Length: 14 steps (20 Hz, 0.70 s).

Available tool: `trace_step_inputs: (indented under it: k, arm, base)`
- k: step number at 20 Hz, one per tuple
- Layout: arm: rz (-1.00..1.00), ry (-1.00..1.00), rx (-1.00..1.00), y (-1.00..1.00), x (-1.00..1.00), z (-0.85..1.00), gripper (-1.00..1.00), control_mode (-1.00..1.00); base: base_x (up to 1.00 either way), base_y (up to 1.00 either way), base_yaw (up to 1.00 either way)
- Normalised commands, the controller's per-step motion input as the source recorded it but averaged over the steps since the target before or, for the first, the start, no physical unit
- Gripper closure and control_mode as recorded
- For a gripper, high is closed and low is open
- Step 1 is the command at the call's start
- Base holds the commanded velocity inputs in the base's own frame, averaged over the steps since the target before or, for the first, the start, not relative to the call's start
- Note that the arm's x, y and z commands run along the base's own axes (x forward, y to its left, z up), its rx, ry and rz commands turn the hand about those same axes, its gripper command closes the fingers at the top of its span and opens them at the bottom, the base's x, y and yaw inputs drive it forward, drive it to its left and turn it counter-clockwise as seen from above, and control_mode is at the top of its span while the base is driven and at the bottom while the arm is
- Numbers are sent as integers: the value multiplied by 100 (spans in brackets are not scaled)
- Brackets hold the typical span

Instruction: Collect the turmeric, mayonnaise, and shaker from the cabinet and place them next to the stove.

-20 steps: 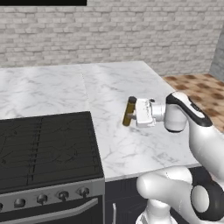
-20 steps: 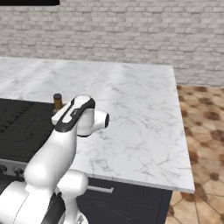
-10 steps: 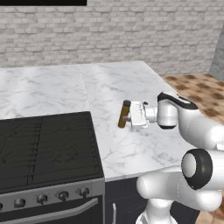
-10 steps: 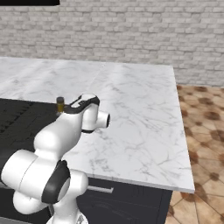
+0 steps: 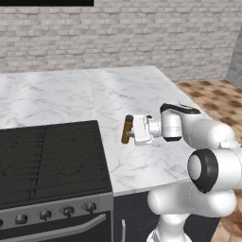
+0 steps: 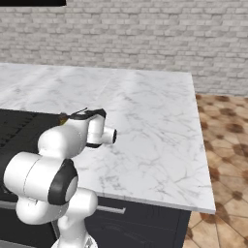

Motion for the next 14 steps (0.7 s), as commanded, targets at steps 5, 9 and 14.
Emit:
trace_step_inputs:
  k: [5,9,14]
  arm:
    - [0,0,-2,1,5,-26,100,-100]
    - [0,0,-4,0,5,-33,100,-100]
    - [0,0,-5,0,3,-33,100,-100]
  base:
    - [0,0,0]
    - [0,0,0]
    - [0,0,0]
